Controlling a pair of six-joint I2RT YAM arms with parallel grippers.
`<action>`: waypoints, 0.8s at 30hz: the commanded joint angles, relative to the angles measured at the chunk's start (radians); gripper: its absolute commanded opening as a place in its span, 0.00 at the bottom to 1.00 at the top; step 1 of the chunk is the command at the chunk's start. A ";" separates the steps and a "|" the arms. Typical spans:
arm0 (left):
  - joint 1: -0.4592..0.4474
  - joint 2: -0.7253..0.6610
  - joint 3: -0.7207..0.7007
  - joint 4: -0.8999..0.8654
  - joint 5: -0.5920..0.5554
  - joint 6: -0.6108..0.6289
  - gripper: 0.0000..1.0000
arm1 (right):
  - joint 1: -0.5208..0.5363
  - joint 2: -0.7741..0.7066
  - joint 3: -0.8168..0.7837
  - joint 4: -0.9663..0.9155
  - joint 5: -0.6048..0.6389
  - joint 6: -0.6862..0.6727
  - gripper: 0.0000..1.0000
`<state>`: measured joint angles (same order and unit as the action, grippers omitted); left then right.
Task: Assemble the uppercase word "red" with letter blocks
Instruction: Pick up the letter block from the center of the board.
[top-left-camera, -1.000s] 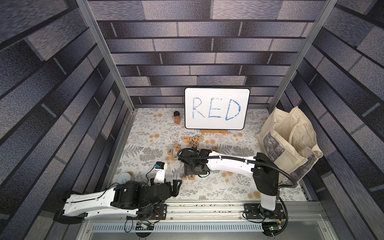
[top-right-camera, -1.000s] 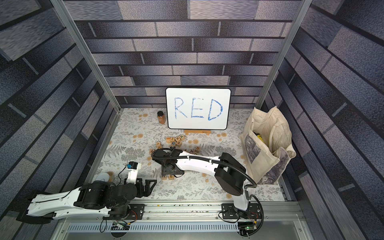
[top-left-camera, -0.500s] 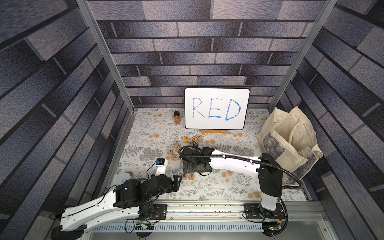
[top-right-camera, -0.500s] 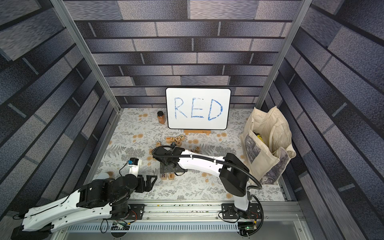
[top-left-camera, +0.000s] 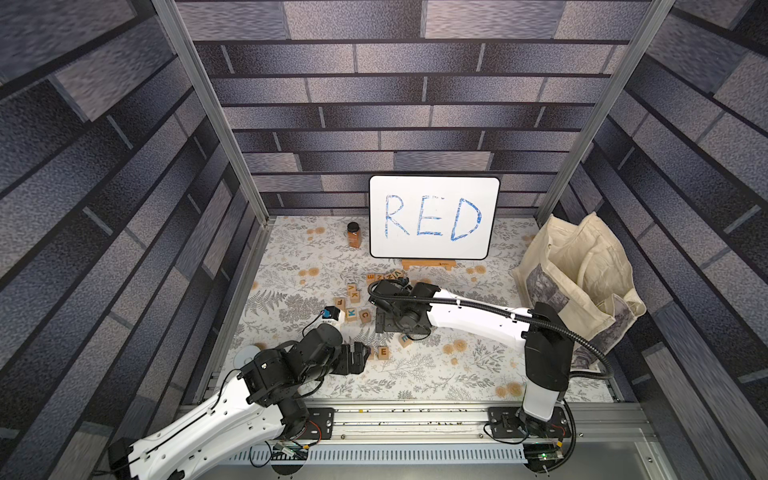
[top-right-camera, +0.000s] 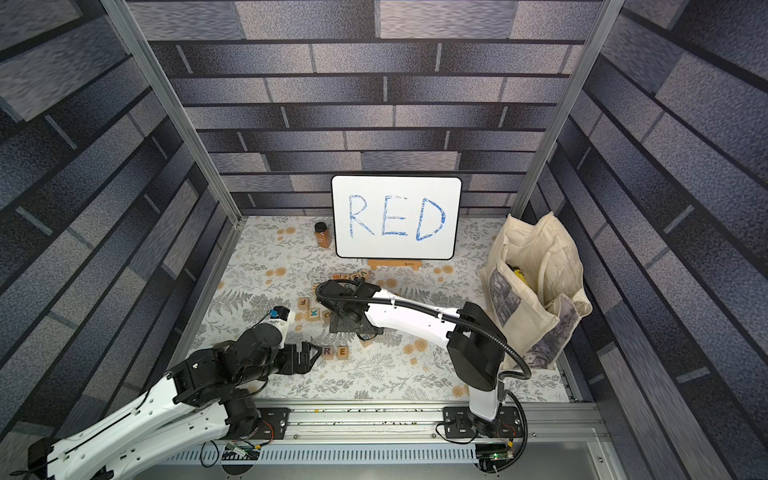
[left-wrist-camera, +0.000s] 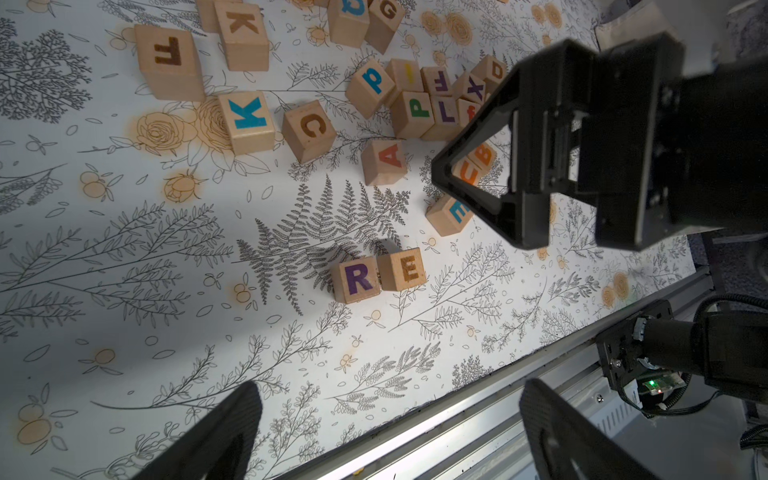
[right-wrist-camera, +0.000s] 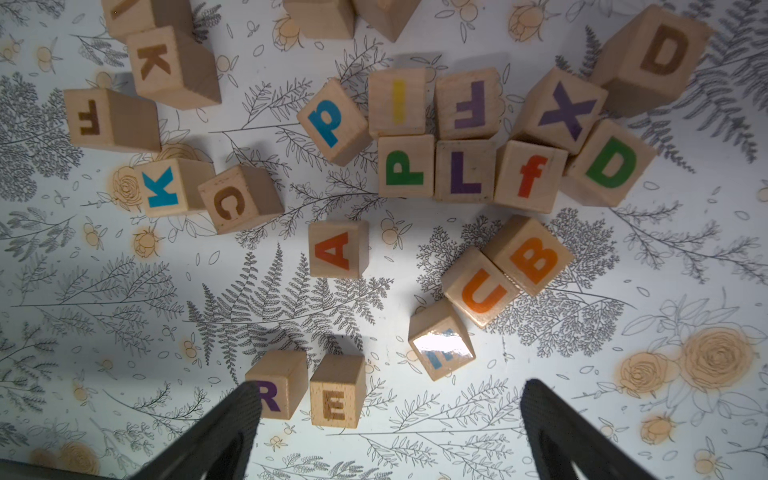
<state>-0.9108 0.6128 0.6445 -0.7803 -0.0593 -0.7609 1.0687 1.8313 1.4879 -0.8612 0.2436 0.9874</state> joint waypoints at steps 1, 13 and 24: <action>0.025 0.026 0.033 0.036 0.067 0.064 1.00 | -0.025 -0.038 0.001 -0.052 0.023 0.030 1.00; 0.131 0.132 0.048 0.113 0.193 0.141 1.00 | -0.095 -0.037 -0.004 -0.077 0.025 0.031 1.00; 0.223 0.248 0.077 0.192 0.283 0.198 1.00 | -0.173 -0.052 -0.043 -0.071 0.006 0.021 1.00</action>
<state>-0.7025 0.8402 0.6868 -0.6281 0.1810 -0.6044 0.9123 1.8141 1.4593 -0.8951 0.2497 0.9905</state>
